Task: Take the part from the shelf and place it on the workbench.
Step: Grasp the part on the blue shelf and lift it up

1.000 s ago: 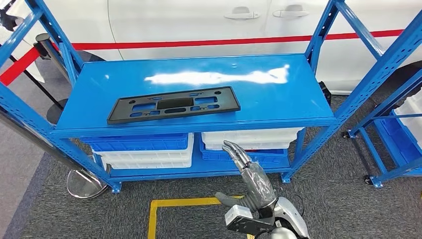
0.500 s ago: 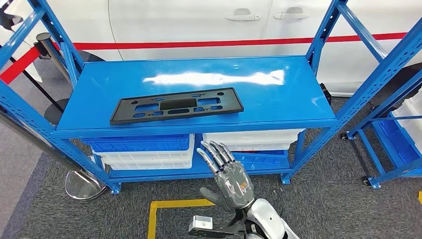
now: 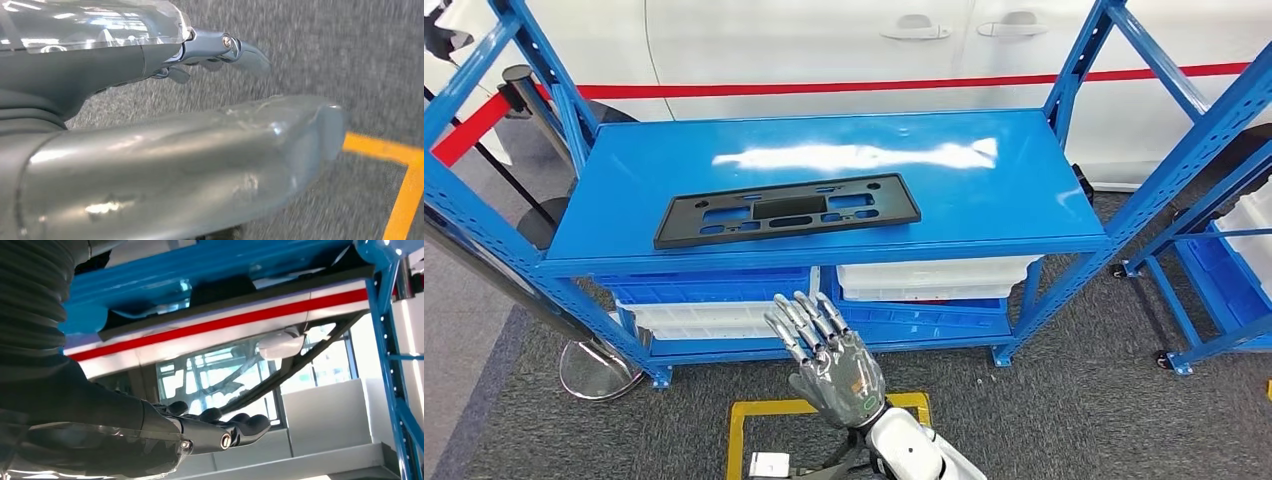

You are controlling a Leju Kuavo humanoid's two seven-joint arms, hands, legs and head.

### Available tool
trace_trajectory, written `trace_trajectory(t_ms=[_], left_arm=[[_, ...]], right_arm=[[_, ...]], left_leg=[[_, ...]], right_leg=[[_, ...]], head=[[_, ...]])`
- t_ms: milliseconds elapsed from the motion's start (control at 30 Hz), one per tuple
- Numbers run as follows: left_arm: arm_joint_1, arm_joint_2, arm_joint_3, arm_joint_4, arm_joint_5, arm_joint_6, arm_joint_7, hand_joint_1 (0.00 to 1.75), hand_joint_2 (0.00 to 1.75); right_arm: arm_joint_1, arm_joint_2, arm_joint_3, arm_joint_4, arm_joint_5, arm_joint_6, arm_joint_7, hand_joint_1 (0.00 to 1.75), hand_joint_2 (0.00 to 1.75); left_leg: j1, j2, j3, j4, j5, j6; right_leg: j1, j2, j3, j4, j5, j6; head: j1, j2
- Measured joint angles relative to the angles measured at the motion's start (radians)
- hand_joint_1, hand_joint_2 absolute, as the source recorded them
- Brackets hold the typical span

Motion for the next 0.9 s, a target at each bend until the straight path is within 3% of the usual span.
trace_trajectory(t_ms=[67, 100, 200, 233, 267, 300, 367, 433, 567, 633, 700, 733, 767, 800, 900], left_arm=[[-0.002, 0.006, 0.006, 0.000, -0.008, -0.007, 0.003, 0.00, 0.00], [-0.003, 0.009, 0.009, 0.000, -0.011, -0.011, 0.005, 0.00, 0.00], [-0.005, 0.015, 0.017, 0.000, -0.020, -0.028, 0.008, 0.00, 0.00], [-0.005, 0.017, 0.020, 0.000, -0.022, -0.034, 0.009, 0.00, 0.00], [-0.005, 0.020, 0.023, 0.000, -0.024, -0.042, 0.010, 0.00, 0.00], [-0.006, 0.023, 0.026, 0.000, -0.025, -0.048, 0.010, 0.00, 0.00], [-0.009, 0.027, 0.033, 0.000, -0.029, -0.062, 0.011, 0.00, 0.00], [-0.014, 0.028, 0.038, 0.000, -0.034, -0.076, 0.011, 0.00, 0.00], [-0.017, 0.029, 0.046, 0.001, -0.044, -0.097, 0.012, 0.00, 0.00], [-0.019, 0.030, 0.051, 0.001, -0.049, -0.103, 0.012, 0.00, 0.00], [-0.021, 0.032, 0.059, 0.001, -0.053, -0.105, 0.014, 0.00, 0.00], [-0.022, 0.032, 0.064, 0.001, -0.054, -0.105, 0.015, 0.00, 0.00], [-0.022, 0.032, 0.069, 0.001, -0.055, -0.104, 0.017, 0.00, 0.00], [-0.022, 0.032, 0.074, 0.001, -0.055, -0.103, 0.018, 0.00, 0.00], [-0.022, 0.031, 0.089, 0.002, -0.055, -0.102, 0.019, 0.00, 0.00]], right_arm=[[-0.013, 0.029, 0.000, 0.053, -0.001, -0.011, -0.020, 0.00, 1.75], [-0.022, 0.045, 0.000, 0.079, -0.006, -0.016, -0.029, 0.00, 1.75], [-0.050, 0.089, 0.000, 0.169, -0.035, -0.028, -0.054, 0.00, 1.75], [-0.059, 0.102, 0.000, 0.201, -0.048, -0.030, -0.062, 0.00, 1.75], [-0.068, 0.117, -0.001, 0.234, -0.060, -0.032, -0.070, 0.00, 1.75], [-0.077, 0.132, -0.001, 0.266, -0.074, -0.034, -0.077, 0.00, 1.75], [-0.102, 0.161, -0.003, 0.323, -0.099, -0.037, -0.091, 0.00, 1.75], [-0.131, 0.187, -0.009, 0.376, -0.127, -0.041, -0.103, 0.00, 1.75], [-0.178, 0.215, -0.022, 0.456, -0.176, -0.049, -0.116, 0.00, 1.75], [-0.196, 0.222, -0.029, 0.482, -0.190, -0.051, -0.116, 0.00, 1.75], [-0.205, 0.226, -0.038, 0.502, -0.204, -0.052, -0.111, 0.00, 1.75], [-0.206, 0.227, -0.043, 0.510, -0.211, -0.053, -0.109, 0.00, 1.75], [-0.206, 0.227, -0.050, 0.516, -0.218, -0.053, -0.106, 0.00, 1.75], [-0.206, 0.227, -0.058, 0.519, -0.224, -0.053, -0.104, 0.00, 1.75], [-0.206, 0.227, -0.082, 0.517, -0.236, -0.053, -0.105, 0.00, 1.75]], left_leg=[[0.000, 0.000, -0.002, 0.011, -0.012, -0.011], [0.000, 0.000, -0.013, 0.039, -0.032, -0.016], [0.013, 0.001, -0.096, 0.217, -0.117, -0.035], [0.017, 0.001, -0.117, 0.257, -0.125, -0.041], [0.021, 0.001, -0.121, 0.261, -0.113, -0.046], [0.025, 0.001, -0.104, 0.224, -0.082, -0.050], [0.030, 0.002, -0.043, 0.092, -0.018, -0.056], [0.030, 0.000, -0.008, 0.014, 0.003, -0.047], [0.027, -0.002, -0.006, 0.004, 0.004, -0.015], [0.027, 0.000, -0.005, 0.001, 0.006, -0.002], [0.024, 0.000, -0.005, 0.001, 0.004, 0.005], [0.022, 0.000, -0.004, 0.001, 0.003, 0.007], [0.019, -0.001, -0.002, 0.001, 0.001, 0.009], [0.016, -0.002, 0.002, 0.001, -0.001, 0.010], [0.007, -0.004, 0.013, 0.001, -0.010, 0.009]], right_leg=[[-0.008, -0.001, 0.007, -0.016, 0.008, -0.004], [-0.014, -0.002, 0.011, -0.024, 0.012, -0.006], [-0.017, -0.005, 0.014, -0.027, 0.014, -0.009], [-0.017, -0.005, 0.013, -0.025, 0.013, -0.008], [-0.018, -0.005, 0.013, -0.023, 0.011, -0.007], [-0.019, -0.004, 0.013, -0.020, 0.009, -0.005], [-0.020, -0.002, 0.013, -0.010, 0.002, 0.004], [-0.017, 0.000, 0.009, -0.001, -0.004, 0.015], [-0.018, 0.001, 0.003, 0.010, -0.012, 0.035], [-0.021, 0.001, -0.032, 0.085, -0.055, 0.042], [-0.021, 0.001, -0.101, 0.216, -0.110, 0.044], [-0.021, 0.001, -0.129, 0.263, -0.121, 0.043], [-0.020, 0.001, -0.144, 0.281, -0.113, 0.040], [-0.018, 0.001, -0.139, 0.261, -0.087, 0.035], [-0.004, 0.001, -0.061, 0.076, 0.013, 0.001]], head=[[0.000, 0.000], [-0.002, 0.000], [-0.007, 0.000], [-0.007, 0.000], [-0.007, 0.000], [-0.007, 0.000], [-0.008, 0.000], [-0.009, 0.000], [-0.007, 0.000], [-0.004, 0.000], [-0.002, 0.000], [-0.002, 0.000], [-0.001, 0.000], [-0.001, 0.000], [-0.003, 0.000]])
